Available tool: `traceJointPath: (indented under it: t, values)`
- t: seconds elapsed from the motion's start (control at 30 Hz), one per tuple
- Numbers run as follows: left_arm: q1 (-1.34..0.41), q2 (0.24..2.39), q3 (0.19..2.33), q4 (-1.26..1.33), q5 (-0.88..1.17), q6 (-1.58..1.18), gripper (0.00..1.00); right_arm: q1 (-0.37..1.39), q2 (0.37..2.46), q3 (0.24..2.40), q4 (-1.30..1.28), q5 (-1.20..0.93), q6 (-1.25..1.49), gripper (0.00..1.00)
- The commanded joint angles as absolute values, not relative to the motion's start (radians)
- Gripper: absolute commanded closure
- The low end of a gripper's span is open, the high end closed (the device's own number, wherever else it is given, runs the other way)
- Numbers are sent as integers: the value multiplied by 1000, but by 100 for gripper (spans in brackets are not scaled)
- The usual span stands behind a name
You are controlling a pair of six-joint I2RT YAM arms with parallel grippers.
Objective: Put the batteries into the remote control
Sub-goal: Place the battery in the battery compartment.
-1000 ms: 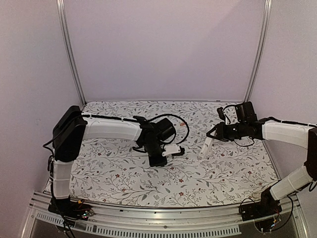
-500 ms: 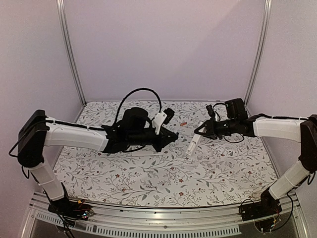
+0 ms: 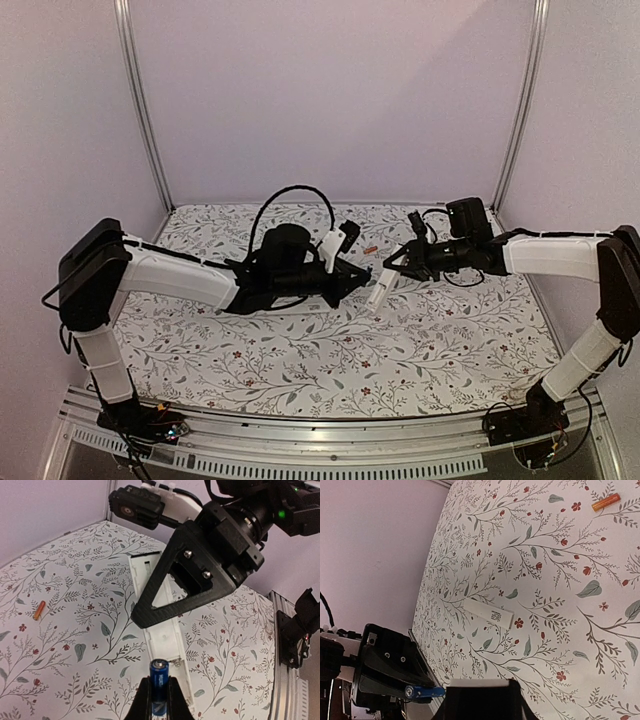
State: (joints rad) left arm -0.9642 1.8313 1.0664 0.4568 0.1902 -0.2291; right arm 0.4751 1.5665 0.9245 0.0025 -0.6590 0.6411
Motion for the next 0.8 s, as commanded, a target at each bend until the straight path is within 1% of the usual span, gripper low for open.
traceJointPath:
  t: [0.0,0.77]
  values:
    - [-990,1865,1110,442,162,-196,100,481,1576,953,42,-684,670,100]
    - [-1007,1936,1140,396,176,-176,100,482,1578,948,57,-699,685,100]
